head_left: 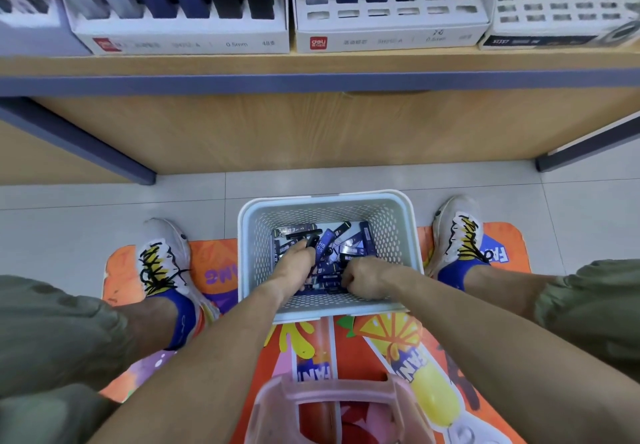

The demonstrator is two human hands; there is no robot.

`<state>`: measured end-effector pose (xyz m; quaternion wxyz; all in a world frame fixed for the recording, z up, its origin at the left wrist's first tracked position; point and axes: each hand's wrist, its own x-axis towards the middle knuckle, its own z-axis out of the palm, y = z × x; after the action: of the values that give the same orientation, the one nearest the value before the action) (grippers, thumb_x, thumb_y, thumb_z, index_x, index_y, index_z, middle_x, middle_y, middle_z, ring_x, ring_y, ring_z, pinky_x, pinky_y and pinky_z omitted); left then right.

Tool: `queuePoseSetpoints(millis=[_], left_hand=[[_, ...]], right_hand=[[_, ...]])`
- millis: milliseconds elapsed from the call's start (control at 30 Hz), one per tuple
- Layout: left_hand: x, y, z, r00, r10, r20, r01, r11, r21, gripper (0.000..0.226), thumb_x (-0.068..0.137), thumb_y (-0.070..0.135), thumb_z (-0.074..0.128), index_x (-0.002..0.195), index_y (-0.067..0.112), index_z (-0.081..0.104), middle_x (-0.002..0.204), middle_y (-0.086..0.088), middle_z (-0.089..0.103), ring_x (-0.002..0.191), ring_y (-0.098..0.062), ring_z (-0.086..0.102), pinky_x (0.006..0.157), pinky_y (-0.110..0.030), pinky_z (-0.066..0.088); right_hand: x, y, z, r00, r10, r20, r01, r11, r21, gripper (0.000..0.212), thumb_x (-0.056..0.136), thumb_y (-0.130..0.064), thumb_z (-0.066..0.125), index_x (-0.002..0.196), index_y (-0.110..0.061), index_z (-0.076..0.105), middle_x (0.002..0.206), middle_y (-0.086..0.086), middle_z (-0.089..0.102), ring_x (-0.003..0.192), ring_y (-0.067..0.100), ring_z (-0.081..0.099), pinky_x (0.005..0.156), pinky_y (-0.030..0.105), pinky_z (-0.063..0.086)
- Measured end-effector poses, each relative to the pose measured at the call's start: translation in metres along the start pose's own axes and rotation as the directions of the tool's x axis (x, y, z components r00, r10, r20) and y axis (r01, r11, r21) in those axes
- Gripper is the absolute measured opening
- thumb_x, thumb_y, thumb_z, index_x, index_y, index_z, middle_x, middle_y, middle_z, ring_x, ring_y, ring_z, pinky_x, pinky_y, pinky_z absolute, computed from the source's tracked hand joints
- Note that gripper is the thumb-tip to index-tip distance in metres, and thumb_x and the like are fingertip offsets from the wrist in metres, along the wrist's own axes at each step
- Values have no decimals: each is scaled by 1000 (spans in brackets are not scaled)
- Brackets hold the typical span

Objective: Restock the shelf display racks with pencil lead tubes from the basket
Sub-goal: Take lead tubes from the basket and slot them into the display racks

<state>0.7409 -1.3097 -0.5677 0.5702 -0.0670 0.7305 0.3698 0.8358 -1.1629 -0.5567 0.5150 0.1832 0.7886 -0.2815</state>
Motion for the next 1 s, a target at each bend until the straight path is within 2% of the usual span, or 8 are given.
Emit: queuePoseSetpoints(millis=[67, 133, 333, 433, 533, 667, 833, 1000], left_hand=[[6, -5, -3, 1000, -8, -8, 8, 1000, 6, 72, 69, 29, 47, 140, 22, 52, 75, -5, 52, 61, -19, 44, 54, -30, 34], [5, -6, -4, 1000, -3, -20, 3, 1000, 14, 77, 68, 34, 47, 145, 24, 47, 80, -3, 57, 64, -20, 48, 54, -31, 36], [-15, 7, -9, 996, 81, -39, -79, 996, 40, 11, 97, 25, 48, 105, 18, 50, 73, -1, 60, 57, -17, 47, 50, -29, 35], [-32, 18, -16, 989, 147, -31, -144, 986, 85, 7, 99, 22, 47, 105, 19, 50, 76, -1, 60, 59, -17, 47, 50, -27, 34], [-58, 43, -24, 977, 214, -10, -213, 975, 62, 4, 100, 17, 44, 99, 14, 45, 67, 0, 51, 51, -14, 38, 47, -25, 26], [-104, 89, -36, 935, 355, 4, -355, 933, 59, 7, 101, 14, 44, 93, 14, 45, 66, -2, 53, 50, -14, 40, 47, -24, 27], [-167, 159, -57, 842, 539, 8, -538, 842, -44, 13, 101, 7, 47, 90, 14, 46, 62, -2, 55, 46, -15, 43, 41, -19, 28], [-229, 221, -68, 726, 686, 53, -673, 724, -151, 8, 102, 1, 47, 98, 8, 50, 68, -8, 62, 52, -23, 57, 40, -25, 40]], right_hand=[[-4, -1, -5, 1000, -12, 14, 11, 999, 36, 31, 95, -14, 54, 121, -19, 71, 131, 1, 66, 118, 24, 61, 104, 39, 51], [-9, -1, -8, 999, -41, 9, 40, 994, 103, 27, 94, -17, 64, 119, -24, 72, 129, -4, 65, 118, 19, 59, 103, 32, 49], [-29, -2, -12, 990, -133, -45, 139, 975, 173, 28, 93, -22, 74, 120, -15, 74, 118, 0, 72, 107, 16, 65, 97, 28, 51], [-44, -9, -17, 980, -143, -140, 166, 972, 167, 21, 101, -22, 62, 111, -9, 74, 107, 4, 74, 95, 20, 65, 86, 34, 52], [-70, -20, -35, 965, -109, -237, 200, 891, 408, 25, 108, -14, 44, 93, -6, 62, 89, 16, 72, 78, 28, 70, 76, 43, 56], [-127, -38, -80, 897, -90, -432, 344, 757, 556, 27, 107, -11, 43, 89, -5, 62, 65, 8, 64, 50, 15, 57, 54, 28, 48], [-214, -66, -142, 796, -131, -592, 544, 585, 602, 14, 104, -11, 53, 94, -6, 62, 64, 8, 59, 52, 16, 55, 47, 23, 46], [-278, -86, -192, 705, -192, -682, 677, 468, 568, 11, 100, -9, 59, 89, -11, 63, 84, 13, 67, 77, 27, 65, 64, 26, 52]])
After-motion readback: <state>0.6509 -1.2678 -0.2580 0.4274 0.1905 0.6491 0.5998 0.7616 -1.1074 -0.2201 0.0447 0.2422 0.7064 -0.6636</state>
